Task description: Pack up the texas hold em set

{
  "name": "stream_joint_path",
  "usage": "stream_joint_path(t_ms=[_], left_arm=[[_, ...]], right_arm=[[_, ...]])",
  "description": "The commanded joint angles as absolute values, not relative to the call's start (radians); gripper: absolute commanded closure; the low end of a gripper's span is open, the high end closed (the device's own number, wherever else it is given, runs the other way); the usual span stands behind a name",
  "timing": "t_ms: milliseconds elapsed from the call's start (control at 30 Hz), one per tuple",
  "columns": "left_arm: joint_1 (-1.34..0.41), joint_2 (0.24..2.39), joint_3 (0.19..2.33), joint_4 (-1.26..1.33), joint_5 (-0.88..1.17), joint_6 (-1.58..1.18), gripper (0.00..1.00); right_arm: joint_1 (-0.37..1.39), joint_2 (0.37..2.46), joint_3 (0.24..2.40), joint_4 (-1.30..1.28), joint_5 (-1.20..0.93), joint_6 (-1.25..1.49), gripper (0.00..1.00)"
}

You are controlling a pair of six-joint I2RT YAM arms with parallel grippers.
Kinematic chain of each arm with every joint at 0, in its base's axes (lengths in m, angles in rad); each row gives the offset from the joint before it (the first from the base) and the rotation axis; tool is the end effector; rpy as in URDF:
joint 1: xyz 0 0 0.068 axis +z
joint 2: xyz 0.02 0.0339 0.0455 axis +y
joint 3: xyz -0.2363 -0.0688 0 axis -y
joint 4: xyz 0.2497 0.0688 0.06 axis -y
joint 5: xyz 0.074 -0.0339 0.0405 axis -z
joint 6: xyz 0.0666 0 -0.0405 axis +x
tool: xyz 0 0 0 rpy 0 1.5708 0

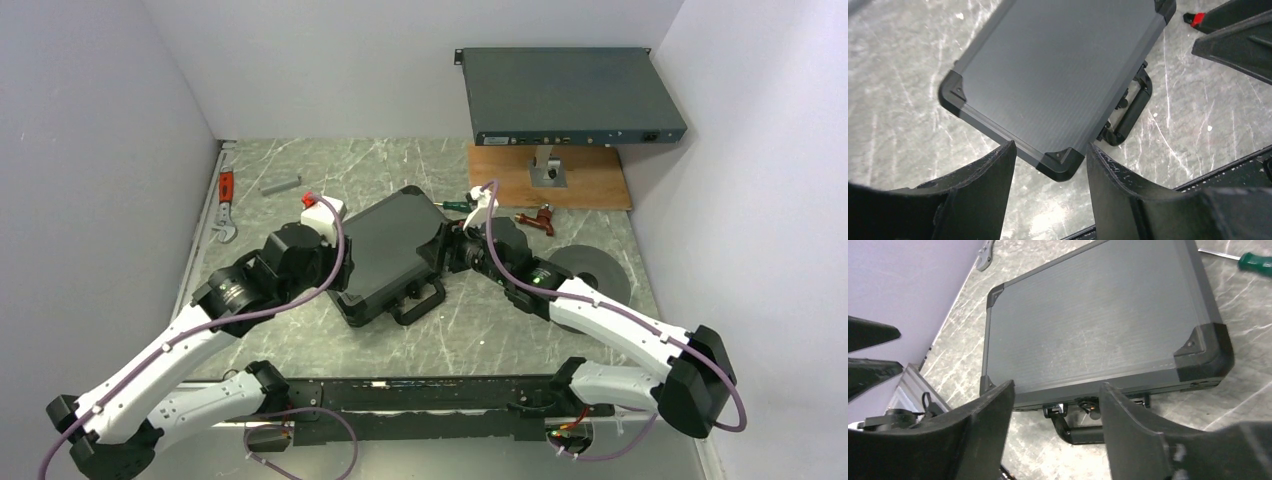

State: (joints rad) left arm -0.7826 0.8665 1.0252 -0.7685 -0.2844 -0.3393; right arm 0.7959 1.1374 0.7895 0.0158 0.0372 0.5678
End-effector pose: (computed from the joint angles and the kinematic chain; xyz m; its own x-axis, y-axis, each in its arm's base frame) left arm 0.1671 -0.1399 0.3133 -0.5539 0.1003 -0.8265 0.3493 0.9291 -0.1213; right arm 0.2178 0.2189 0.2534 -0.5631 0.1931 -0.8035 -0.4586 0.7359 0.4982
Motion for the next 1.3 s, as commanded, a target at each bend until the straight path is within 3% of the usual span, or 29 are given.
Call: stream_joint_path(t_ms=[0,200,433,600,833,1067,1267], left_arm=[[-0.785,0.829,1.104,-0.793,-0.362,-0.26,0.4],[-0.785,0.783,1.167,-0.807,-0.412,-0.2,0.36],[-0.785,0.702,1.179,-0.804,-0.513,-0.139,0.2],[-0.781,0.675,1.169,-0.809,-0.641,-0.112,0.01],[-0.7,0.656,1.127,-0.735,-0.697,-0.066,0.0],[-0.408,0.643,0.975,-0.567,-0.41,-0.039,0.0],[-0.335,0.643,0.937,-0.533,-0.288,-0.071,0.02]], right_arm=[[0.795,1.08,0.845,0.005,0.075,0.501,0.29],[0.795,1.039,0.9,-0.044,0.092,0.447,0.01],[0.795,1.002,0.958,-0.094,0.16,0.411,0.0],[0.795,0.98,0.975,-0.112,0.272,0.424,0.0],[0.794,0.886,0.879,-0.01,0.42,0.449,0.0],[0.794,0.808,0.85,0.024,0.505,0.376,0.0],[0.793,0.762,0.913,-0.075,0.591,0.303,0.0]])
